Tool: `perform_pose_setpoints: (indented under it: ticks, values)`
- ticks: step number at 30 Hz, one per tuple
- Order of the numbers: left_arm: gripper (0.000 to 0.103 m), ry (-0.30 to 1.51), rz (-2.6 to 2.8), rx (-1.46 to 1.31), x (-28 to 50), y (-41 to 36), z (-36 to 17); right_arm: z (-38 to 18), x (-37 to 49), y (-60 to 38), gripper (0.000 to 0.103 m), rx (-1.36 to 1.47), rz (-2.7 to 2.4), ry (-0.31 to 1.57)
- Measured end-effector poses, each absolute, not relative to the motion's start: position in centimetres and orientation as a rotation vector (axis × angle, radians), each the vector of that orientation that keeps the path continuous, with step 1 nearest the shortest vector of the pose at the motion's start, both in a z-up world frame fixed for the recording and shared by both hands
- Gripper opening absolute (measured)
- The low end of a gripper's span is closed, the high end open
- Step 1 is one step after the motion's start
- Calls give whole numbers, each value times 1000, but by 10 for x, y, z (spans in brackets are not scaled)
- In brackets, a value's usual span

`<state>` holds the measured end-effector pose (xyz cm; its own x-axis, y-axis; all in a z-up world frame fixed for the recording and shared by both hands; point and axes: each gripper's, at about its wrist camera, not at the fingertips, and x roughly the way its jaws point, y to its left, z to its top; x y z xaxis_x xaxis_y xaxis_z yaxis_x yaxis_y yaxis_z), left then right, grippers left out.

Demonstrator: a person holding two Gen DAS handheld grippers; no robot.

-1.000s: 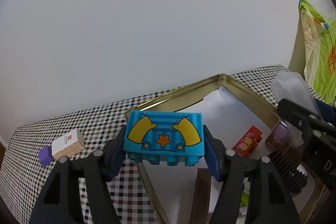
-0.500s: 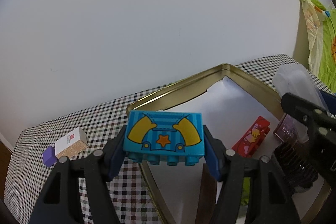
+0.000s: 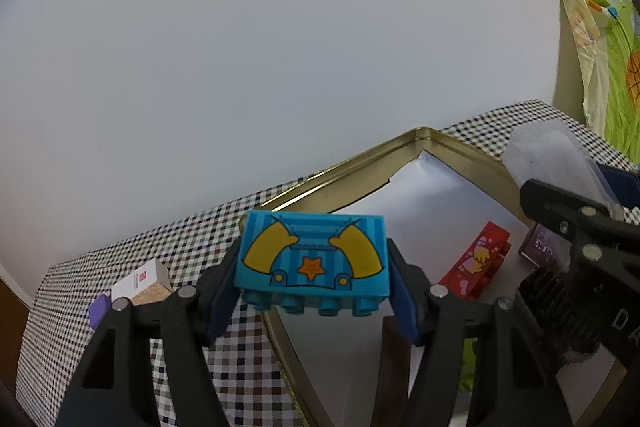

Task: Organize rigid objects
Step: 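Carry the blue brick and clear box over the tin tray, then open both tools to drop the blue brick and clear box into the tray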

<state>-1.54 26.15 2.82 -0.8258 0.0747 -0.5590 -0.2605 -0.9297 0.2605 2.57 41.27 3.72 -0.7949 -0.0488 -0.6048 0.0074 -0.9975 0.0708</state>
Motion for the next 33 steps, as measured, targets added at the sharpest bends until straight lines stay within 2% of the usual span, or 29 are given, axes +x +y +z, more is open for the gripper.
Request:
perform_pose_setpoints:
  ticks: [12, 14, 15, 16, 17, 19, 21, 28, 33]
  values:
    - [68, 546, 2745, -929, -20, 268, 25, 33, 18, 409, 57, 1050, -2908, -60]
    - [85, 531, 2750, -928, -21, 266, 26, 32, 17, 409, 57, 1045, -2910, -69]
    - [90, 522, 2750, -928, -20, 266, 27, 32, 16, 409, 60, 1051, -2904, -71]
    - [99, 511, 2752, -918, -19, 266, 29, 31, 15, 409, 68, 1062, -2896, -72]
    - [103, 507, 2758, -907, -17, 265, 30, 32, 16, 409, 72, 1063, -2899, -75]
    - [102, 505, 2771, -887, -16, 265, 31, 35, 20, 411, 82, 1026, -2920, -82]
    - [102, 495, 2772, -887, -17, 264, 31, 36, 23, 411, 84, 1003, -2935, -87]
    - [102, 365, 2760, -947, -19, 253, 33, 36, 23, 419, 84, 1009, -2931, -172]
    - [102, 368, 2796, -917, -9, 249, 34, 42, 31, 428, 84, 950, -2926, -279]
